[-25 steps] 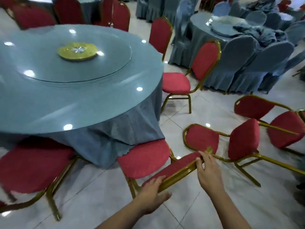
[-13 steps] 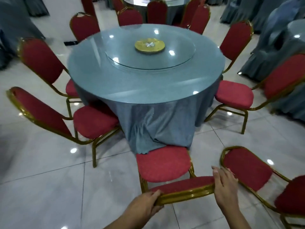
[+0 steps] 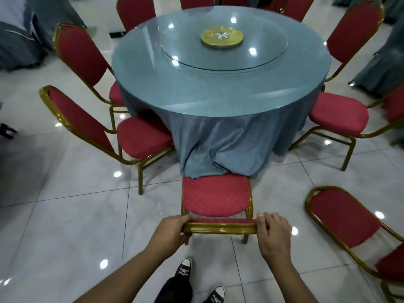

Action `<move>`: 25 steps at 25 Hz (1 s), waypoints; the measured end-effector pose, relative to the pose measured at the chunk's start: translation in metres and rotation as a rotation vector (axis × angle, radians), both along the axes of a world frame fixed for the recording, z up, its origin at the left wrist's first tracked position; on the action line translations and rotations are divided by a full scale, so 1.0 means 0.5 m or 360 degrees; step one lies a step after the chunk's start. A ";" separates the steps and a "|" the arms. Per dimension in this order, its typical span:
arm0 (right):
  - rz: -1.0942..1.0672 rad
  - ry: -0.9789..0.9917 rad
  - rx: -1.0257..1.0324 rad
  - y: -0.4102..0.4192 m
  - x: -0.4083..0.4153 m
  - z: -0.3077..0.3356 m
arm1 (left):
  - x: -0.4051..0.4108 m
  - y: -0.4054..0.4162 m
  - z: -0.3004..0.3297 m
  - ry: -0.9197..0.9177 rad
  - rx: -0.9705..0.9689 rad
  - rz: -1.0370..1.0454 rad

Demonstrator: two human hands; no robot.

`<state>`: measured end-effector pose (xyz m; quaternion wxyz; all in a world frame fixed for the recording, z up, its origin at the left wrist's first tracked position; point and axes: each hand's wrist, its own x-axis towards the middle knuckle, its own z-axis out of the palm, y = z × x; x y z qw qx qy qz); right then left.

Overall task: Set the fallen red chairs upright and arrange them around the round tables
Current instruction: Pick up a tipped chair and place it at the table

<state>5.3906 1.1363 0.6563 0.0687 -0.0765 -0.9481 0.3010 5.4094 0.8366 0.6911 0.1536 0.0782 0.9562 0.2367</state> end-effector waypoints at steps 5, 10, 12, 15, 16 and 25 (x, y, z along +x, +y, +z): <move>-0.0204 0.0148 -0.0081 -0.035 0.046 -0.002 | 0.019 -0.012 -0.001 -0.0089 -0.0134 0.0047; -0.0405 0.0176 -0.0127 -0.117 0.224 -0.014 | 0.116 -0.087 -0.011 -0.0191 -0.0158 -0.0059; -0.0465 0.0171 -0.0102 -0.150 0.303 -0.016 | 0.164 -0.117 -0.011 -0.0205 -0.0133 -0.0121; -0.0515 0.0182 -0.0086 -0.196 0.418 -0.012 | 0.245 -0.156 -0.002 -0.0197 -0.0121 -0.0211; -0.0528 0.0176 -0.0079 -0.212 0.458 -0.013 | 0.276 -0.168 0.001 -0.0208 -0.0119 -0.0233; -0.0500 0.0173 -0.0085 -0.322 0.719 -0.004 | 0.538 -0.284 0.002 -0.0160 -0.0136 -0.0303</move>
